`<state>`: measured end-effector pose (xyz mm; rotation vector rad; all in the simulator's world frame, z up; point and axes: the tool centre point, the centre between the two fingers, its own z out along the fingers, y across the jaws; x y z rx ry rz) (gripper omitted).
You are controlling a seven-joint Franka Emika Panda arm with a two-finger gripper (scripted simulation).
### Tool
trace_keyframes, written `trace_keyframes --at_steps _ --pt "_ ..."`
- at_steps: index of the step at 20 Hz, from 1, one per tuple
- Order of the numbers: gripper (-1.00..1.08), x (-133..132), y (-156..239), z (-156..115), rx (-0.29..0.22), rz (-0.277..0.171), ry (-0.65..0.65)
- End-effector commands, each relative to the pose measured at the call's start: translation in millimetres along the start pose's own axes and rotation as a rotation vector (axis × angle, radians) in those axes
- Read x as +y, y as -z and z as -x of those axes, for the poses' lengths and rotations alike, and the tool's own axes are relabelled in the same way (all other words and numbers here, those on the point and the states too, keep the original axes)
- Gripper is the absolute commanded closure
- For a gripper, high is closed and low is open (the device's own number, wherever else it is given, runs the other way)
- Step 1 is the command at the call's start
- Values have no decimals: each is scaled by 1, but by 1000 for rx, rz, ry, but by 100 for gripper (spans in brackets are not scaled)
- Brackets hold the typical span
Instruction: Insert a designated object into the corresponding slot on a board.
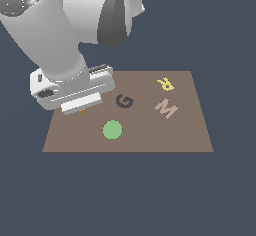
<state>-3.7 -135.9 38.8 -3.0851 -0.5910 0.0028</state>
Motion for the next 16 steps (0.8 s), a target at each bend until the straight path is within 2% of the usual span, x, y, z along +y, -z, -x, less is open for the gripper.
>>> trace_keyframes --at_steps 1,8,16 --pt "108 -3 1 8 0 0 44" --pt "108 -6 2 19 0 0 107" --pt "108 -5 -5 20 -1 0 111"
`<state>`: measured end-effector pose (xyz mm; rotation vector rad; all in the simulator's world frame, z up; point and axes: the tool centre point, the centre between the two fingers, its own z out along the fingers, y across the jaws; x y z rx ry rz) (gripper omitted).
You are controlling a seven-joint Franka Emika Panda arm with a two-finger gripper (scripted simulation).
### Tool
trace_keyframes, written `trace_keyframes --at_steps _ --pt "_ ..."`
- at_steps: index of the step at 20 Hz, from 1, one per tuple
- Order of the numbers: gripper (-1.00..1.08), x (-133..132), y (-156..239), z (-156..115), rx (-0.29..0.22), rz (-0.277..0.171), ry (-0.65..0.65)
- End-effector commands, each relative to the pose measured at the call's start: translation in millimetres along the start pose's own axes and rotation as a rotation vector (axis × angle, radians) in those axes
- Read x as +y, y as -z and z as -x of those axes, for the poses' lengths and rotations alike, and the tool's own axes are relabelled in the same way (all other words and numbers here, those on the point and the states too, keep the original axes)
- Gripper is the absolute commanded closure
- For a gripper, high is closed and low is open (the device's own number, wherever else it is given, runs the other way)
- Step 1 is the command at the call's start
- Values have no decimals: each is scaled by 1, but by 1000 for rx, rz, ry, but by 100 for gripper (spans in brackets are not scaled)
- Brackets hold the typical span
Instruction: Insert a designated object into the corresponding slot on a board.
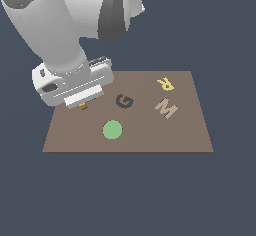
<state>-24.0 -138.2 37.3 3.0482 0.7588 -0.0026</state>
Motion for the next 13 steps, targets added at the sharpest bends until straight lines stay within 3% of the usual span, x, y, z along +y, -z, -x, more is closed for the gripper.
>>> trace_keyframes --at_steps 1,3,4,13 --pt "108 0 -5 1 -1 0 2" --pt "108 0 -7 1 -1 0 2" --pt "-92 0 -7 1 -1 0 2" --pt "-92 0 -7 1 -1 0 2"
